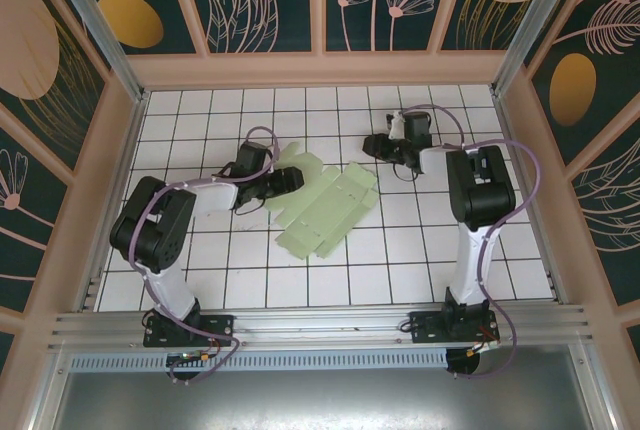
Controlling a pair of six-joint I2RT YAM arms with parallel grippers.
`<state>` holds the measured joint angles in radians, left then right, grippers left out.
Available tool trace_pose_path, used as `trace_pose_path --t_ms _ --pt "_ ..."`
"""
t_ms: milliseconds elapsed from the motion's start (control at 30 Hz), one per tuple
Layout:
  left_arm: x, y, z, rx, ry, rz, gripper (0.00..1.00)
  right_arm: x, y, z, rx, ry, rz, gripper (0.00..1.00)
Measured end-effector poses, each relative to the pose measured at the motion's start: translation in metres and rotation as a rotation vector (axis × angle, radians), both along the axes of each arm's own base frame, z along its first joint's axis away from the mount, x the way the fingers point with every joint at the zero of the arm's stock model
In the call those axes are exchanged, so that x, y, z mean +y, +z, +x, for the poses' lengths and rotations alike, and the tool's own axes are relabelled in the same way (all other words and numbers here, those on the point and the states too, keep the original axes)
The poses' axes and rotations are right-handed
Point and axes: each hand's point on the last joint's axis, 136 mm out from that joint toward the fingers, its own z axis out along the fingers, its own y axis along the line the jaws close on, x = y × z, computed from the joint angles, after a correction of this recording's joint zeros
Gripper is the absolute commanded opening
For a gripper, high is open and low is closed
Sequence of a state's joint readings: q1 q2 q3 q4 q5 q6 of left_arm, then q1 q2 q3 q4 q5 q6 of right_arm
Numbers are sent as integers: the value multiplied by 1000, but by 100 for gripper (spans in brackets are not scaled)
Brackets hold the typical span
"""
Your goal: Fold the paper box
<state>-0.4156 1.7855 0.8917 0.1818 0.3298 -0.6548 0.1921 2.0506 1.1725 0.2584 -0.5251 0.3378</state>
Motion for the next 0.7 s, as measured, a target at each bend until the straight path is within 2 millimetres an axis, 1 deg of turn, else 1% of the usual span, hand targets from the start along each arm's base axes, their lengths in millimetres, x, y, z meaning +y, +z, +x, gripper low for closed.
trace_pose_path --t_ms 33,100,200,267,300,333,367,400,433,533,567,633,700 --pt "0 5 4 -13 5 5 82 -4 4 -2 -10 -16 -18 59" --pt "-1 18 17 -45 12 20 85 -12 14 -12 -35 -40 -49 61" --pt "-7 48 47 -130 12 35 85 -19 39 -37 -83 -73 -80 62" --pt "-13 65 73 -188 7 37 83 -11 57 -62 -124 -62 -87 63" --pt "-14 68 82 -203 7 39 81 -4 62 -75 -137 -45 -84 63" --pt "-14 67 91 -211 7 44 79 8 67 -91 -149 -17 -80 62" --pt "-12 64 97 -212 7 52 75 18 67 -105 -150 9 -74 62" --pt "-9 56 102 -199 9 63 69 32 65 -121 -143 47 -67 61" --pt "-6 45 104 -179 10 76 66 46 60 -138 -129 86 -63 61" --pt "3 13 100 -102 8 113 63 80 38 -182 -53 189 -61 59" --pt "5 7 97 -88 7 119 63 86 32 -192 -34 210 -61 58" --pt "8 -8 85 -48 -1 127 63 96 20 -207 13 232 -56 57" --pt "11 -19 74 -24 -6 132 63 96 9 -211 55 224 -55 57"
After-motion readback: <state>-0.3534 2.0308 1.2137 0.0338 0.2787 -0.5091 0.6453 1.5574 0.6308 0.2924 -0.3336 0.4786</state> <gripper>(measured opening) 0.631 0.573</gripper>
